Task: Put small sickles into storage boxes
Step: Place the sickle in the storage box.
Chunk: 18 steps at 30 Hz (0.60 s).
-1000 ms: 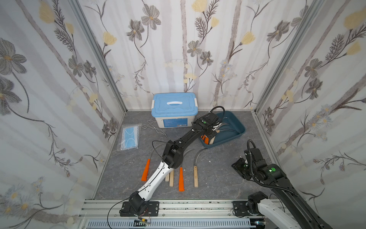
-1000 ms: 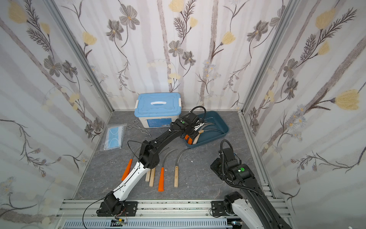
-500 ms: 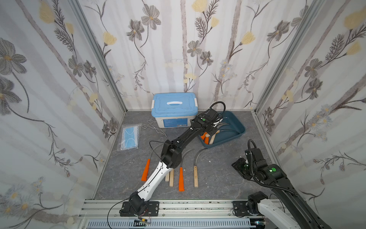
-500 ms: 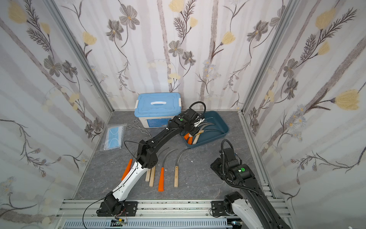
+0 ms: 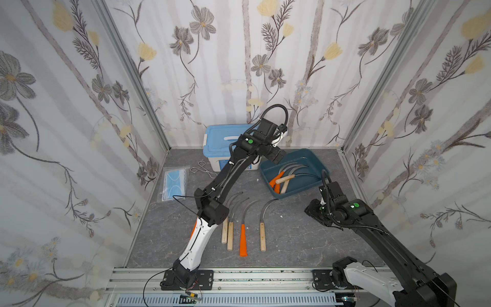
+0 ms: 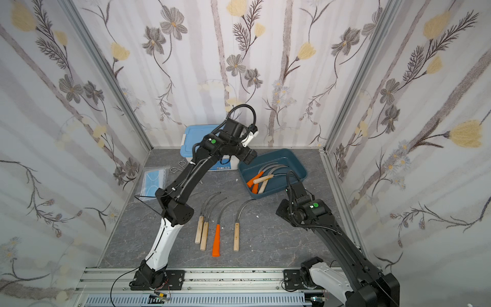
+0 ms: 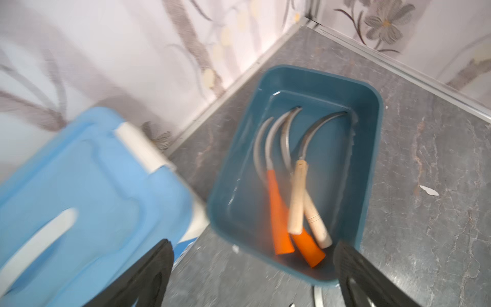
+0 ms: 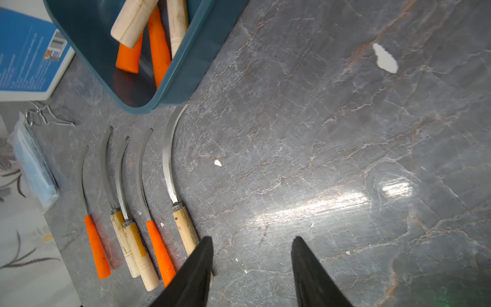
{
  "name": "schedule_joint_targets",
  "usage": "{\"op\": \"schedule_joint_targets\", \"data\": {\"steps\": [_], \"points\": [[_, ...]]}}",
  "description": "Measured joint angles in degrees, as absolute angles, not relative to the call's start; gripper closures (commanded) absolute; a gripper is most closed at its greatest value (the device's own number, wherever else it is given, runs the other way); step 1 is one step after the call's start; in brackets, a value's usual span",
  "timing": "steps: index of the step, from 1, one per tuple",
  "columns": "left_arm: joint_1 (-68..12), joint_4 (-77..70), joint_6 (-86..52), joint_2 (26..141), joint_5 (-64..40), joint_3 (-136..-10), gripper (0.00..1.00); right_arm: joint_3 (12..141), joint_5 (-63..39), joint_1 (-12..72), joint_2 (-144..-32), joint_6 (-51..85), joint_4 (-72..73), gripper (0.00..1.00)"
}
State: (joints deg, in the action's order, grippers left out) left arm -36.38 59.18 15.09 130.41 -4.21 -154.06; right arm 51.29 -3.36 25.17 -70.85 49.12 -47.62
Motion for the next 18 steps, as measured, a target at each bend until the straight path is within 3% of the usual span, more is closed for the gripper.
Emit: {"op": "schedule_joint_targets", "data": {"steps": [7, 12, 18], "points": [[-24.7, 66.5, 16.1, 114.7, -2.5, -138.0, 0.0, 59.9, -2.3, 37.9, -83.5, 48.3, -45.8, 0.49], [-15.7, 64.5, 15.6, 99.2, -1.4, -119.7, 0.0, 65.3, -1.5, 46.7, -92.0, 52.1, -42.8, 0.49], [-10.2, 59.3, 15.1, 85.0, -2.1, -101.7, 0.0, 72.8, -2.9, 53.8, -101.4, 55.9, -41.0, 0.48]]}}
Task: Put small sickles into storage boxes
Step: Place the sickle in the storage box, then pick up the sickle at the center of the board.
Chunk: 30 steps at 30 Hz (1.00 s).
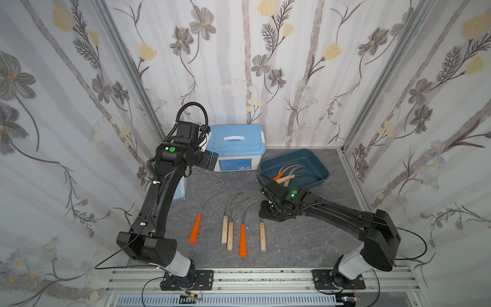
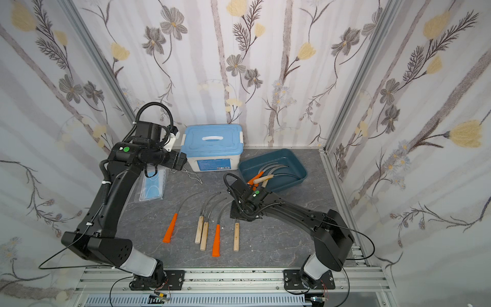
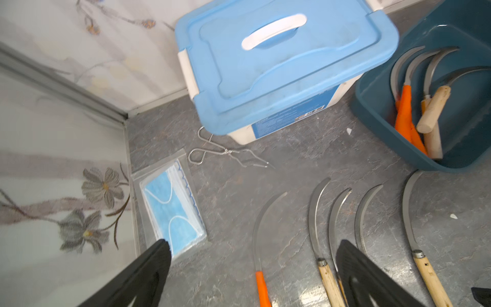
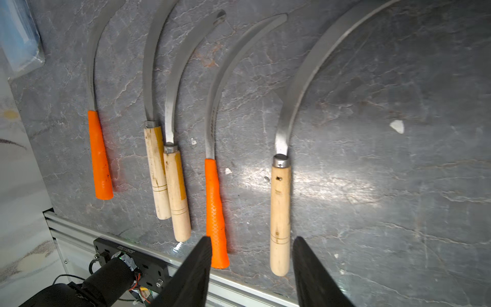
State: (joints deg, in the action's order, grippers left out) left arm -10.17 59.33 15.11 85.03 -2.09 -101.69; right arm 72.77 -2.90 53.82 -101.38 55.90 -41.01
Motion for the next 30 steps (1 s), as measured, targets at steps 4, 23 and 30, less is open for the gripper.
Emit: {"op": "schedule_joint_targets", "data": {"steps": [4, 23, 30], "points": [[-6.4, 56.7, 14.3, 77.2, -3.0, -92.0, 0.0, 77.0, -1.8, 56.3, -103.9, 56.7, -42.0, 0.49], [1.2, 55.9, 9.0, 69.9, -7.3, -76.3, 0.0, 62.4, 2.8, 58.1, -92.0, 67.6, -41.0, 0.48], [1.2, 56.0, 9.1, 70.5, -7.6, -75.8, 0.0, 61.6, 3.6, 58.2, -92.0, 68.3, -41.0, 0.48]]}}
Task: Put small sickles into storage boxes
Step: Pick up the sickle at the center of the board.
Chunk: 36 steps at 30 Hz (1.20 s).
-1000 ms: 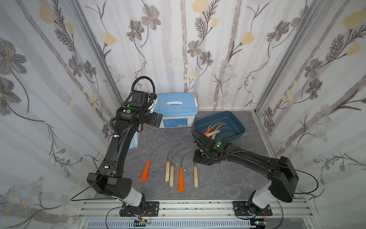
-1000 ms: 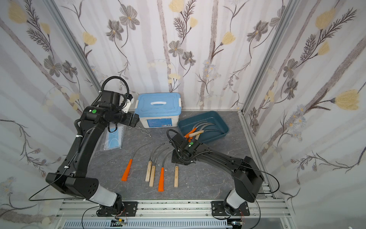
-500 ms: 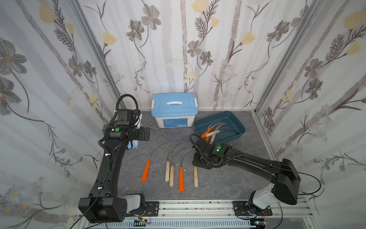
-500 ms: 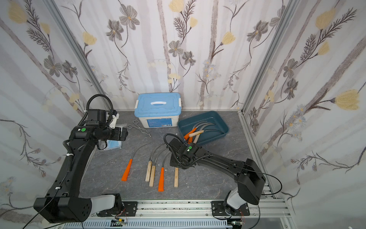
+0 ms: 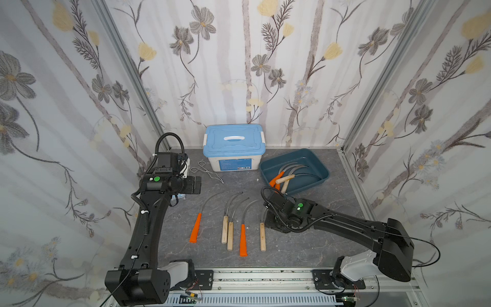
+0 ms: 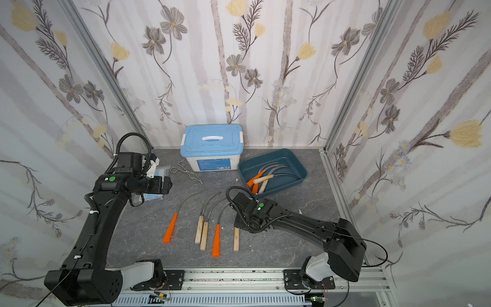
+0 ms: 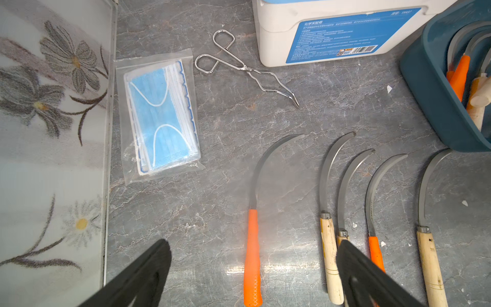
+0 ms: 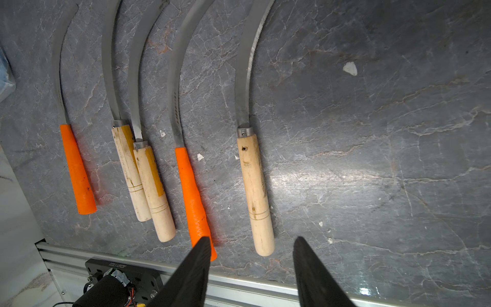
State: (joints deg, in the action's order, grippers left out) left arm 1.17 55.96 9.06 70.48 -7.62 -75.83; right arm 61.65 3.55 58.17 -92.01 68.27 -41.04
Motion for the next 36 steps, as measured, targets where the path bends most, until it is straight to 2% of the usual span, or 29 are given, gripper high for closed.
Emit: {"op": "schedule_joint_targets", "data": {"steps": [10, 25, 36], "points": [[1.2, 56.1, 9.5, 68.8, -7.1, -71.2, 0.0, 64.8, 4.8, 63.1, -98.3, 67.8, -43.6, 0.48], [1.2, 56.2, 9.1, 65.2, -6.0, -69.6, 0.0, 69.6, 6.2, 62.2, -102.8, 63.7, -47.7, 0.49], [1.2, 56.4, 9.3, 65.3, -5.6, -68.6, 0.0, 74.1, 4.3, 61.5, -110.9, 58.7, -48.2, 0.5]]}}
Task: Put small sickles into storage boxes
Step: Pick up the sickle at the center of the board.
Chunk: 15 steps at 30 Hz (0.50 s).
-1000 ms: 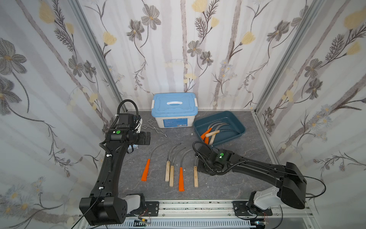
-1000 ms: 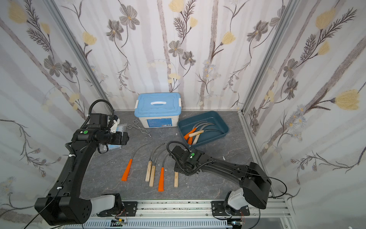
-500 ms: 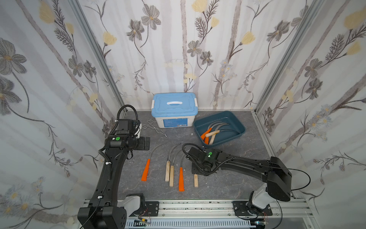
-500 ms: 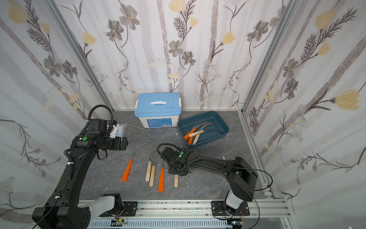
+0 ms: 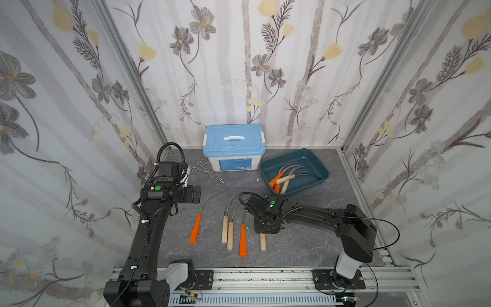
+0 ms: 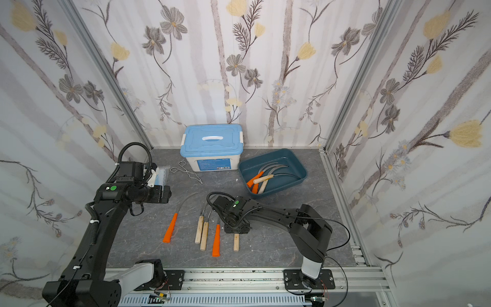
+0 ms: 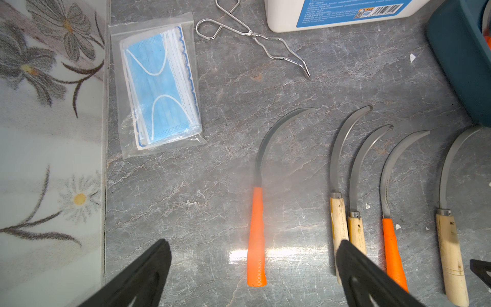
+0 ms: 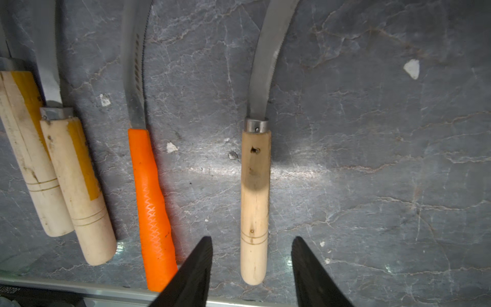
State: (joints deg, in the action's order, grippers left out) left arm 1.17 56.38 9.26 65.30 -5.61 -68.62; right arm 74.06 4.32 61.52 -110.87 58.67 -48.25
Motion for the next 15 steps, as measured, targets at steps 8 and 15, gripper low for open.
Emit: {"op": "schedule_joint_targets", "data": {"steps": [8, 15], "points": [[1.2, 56.3, 9.7, 65.5, -5.6, -68.6, 0.0, 74.8, 2.9, 60.3, -114.2, 55.7, -48.9, 0.5], [1.2, 56.3, 9.7, 65.5, -5.6, -68.0, 0.0, 74.7, 1.6, 59.9, -116.4, 54.5, -48.4, 0.5]]}}
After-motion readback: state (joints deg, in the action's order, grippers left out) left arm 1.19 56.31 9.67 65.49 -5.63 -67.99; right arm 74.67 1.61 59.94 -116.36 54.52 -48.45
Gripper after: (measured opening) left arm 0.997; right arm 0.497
